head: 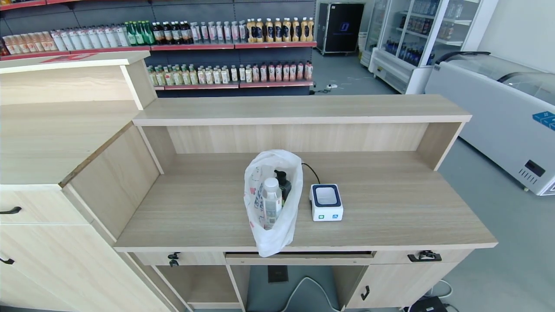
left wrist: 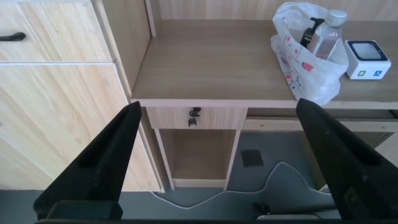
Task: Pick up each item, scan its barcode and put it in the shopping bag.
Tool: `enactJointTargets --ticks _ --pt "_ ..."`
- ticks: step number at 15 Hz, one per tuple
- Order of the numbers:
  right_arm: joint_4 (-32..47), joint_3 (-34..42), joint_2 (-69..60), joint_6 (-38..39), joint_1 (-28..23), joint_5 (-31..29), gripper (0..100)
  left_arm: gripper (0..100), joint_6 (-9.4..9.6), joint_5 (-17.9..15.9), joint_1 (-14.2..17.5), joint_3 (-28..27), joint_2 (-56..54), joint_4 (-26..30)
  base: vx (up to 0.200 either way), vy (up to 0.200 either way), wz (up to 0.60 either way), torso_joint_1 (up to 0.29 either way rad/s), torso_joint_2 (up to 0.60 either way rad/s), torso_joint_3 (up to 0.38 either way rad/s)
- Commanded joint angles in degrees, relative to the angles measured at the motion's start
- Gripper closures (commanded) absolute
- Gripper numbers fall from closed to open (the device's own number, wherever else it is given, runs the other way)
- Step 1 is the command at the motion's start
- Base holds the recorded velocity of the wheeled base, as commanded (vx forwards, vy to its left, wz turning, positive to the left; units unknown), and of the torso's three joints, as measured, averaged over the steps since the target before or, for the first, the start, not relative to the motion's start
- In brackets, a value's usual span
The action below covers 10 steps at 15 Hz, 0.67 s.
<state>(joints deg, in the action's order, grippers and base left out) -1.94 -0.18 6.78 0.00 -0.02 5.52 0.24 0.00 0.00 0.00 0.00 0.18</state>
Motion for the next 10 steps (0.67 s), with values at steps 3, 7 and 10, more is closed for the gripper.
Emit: enactJointTargets --ticks 3,7,10 --pt "0.3 0.2 -6.8 0.5 0.2 -0.2 0 0 0.02 0.0 0.0 0.0 0.0 0.0 0.000 0.000 0.00 0.000 0.00 0.000" --pt "0.3 0.2 -6.8 0.5 0.3 -0.2 0 0 0.02 0.0 0.0 0.0 0.0 0.0 0.000 0.000 0.00 0.000 0.00 0.000" --pt "0.3 0.2 -6.8 0.6 0.2 -0.2 0 0 0.02 0.0 0.0 0.0 0.0 0.0 0.000 0.000 0.00 0.000 0.00 0.000"
